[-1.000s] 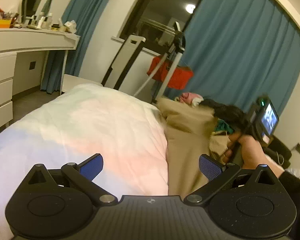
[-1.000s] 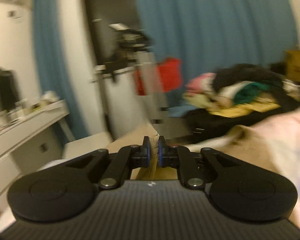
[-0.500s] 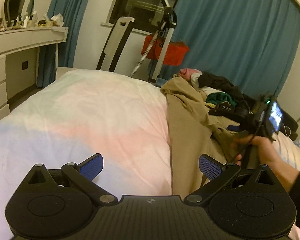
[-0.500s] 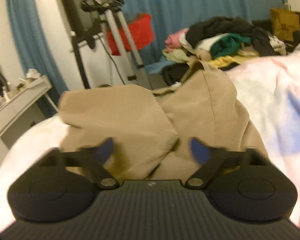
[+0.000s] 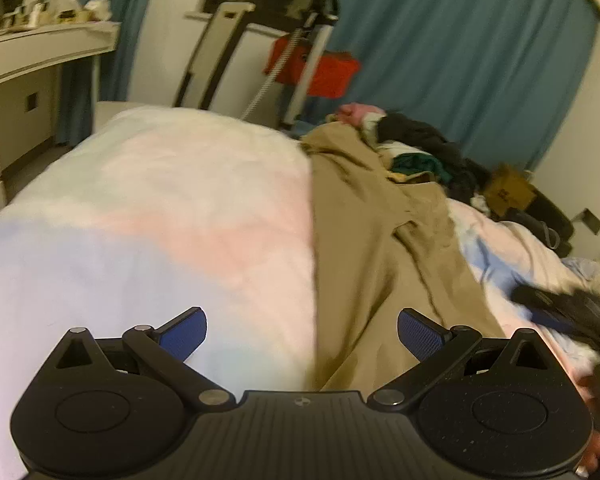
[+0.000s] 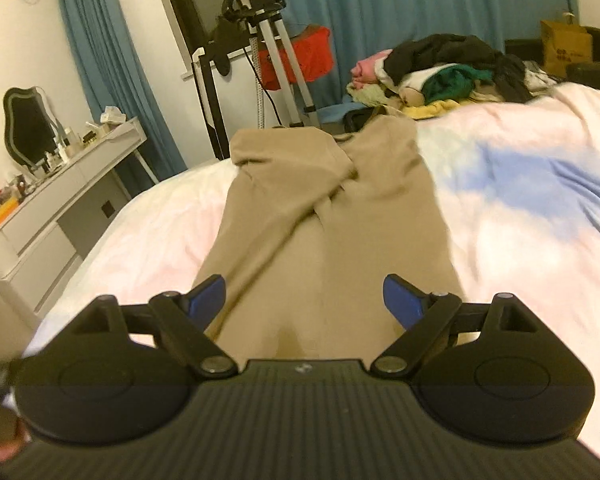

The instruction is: Fold clothes

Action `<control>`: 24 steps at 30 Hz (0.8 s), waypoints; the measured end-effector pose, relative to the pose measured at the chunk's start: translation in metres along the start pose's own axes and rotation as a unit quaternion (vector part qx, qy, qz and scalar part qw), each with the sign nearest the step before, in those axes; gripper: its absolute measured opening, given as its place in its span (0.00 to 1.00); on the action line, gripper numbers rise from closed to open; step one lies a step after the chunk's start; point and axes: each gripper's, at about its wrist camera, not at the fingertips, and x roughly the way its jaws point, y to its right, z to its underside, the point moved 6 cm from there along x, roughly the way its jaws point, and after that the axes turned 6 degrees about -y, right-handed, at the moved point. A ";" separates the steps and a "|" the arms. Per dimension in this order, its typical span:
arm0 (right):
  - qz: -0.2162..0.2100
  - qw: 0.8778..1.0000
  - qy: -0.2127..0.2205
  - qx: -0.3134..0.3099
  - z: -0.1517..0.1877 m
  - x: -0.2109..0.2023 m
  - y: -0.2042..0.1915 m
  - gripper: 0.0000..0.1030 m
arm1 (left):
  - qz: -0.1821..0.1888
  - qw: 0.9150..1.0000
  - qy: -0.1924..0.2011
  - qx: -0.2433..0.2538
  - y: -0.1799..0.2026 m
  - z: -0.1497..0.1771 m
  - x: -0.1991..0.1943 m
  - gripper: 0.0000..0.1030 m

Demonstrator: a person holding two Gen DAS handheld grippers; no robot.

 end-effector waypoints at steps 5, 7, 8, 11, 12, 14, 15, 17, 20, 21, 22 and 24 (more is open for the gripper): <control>0.005 0.998 -0.002 0.070 0.033 -0.041 0.037 0.85 | 0.002 0.993 -0.015 -0.115 -0.038 0.008 -0.022 0.96; 0.002 0.995 -0.002 0.101 0.040 -0.047 0.048 0.85 | 0.008 0.988 -0.035 -0.149 -0.047 0.017 -0.021 0.92; -0.003 0.994 -0.005 0.112 0.041 -0.047 0.052 0.85 | 0.007 0.986 -0.048 -0.161 -0.051 0.023 -0.020 0.89; -0.022 0.991 -0.008 0.133 0.041 -0.044 0.058 0.85 | -0.013 0.977 -0.091 -0.190 -0.060 0.043 -0.014 0.78; -0.027 0.990 -0.009 0.139 0.041 -0.043 0.059 0.85 | -0.020 0.974 -0.105 -0.199 -0.062 0.049 -0.012 0.72; -0.029 0.988 -0.014 0.150 0.042 -0.041 0.063 0.85 | -0.019 0.973 -0.116 -0.200 -0.061 0.053 -0.012 0.71; -0.030 0.987 -0.016 0.156 0.043 -0.040 0.065 0.85 | -0.023 0.973 -0.119 -0.196 -0.060 0.054 -0.012 0.69; -0.039 0.985 -0.021 0.167 0.046 -0.041 0.068 0.85 | -0.036 0.974 -0.126 -0.185 -0.057 0.056 -0.013 0.52; -0.052 0.982 -0.025 0.178 0.048 -0.044 0.070 0.85 | -0.057 0.977 -0.128 -0.163 -0.050 0.058 -0.016 0.05; -0.054 0.982 -0.024 0.181 0.048 -0.044 0.070 0.85 | -0.063 0.980 -0.120 -0.147 -0.044 0.056 -0.021 0.05; -0.056 0.981 -0.024 0.185 0.048 -0.045 0.071 0.85 | -0.070 0.983 -0.112 -0.130 -0.039 0.055 -0.025 0.04; -0.061 0.979 -0.020 0.193 0.047 -0.047 0.074 0.85 | -0.080 0.991 -0.081 -0.077 -0.019 0.054 -0.043 0.04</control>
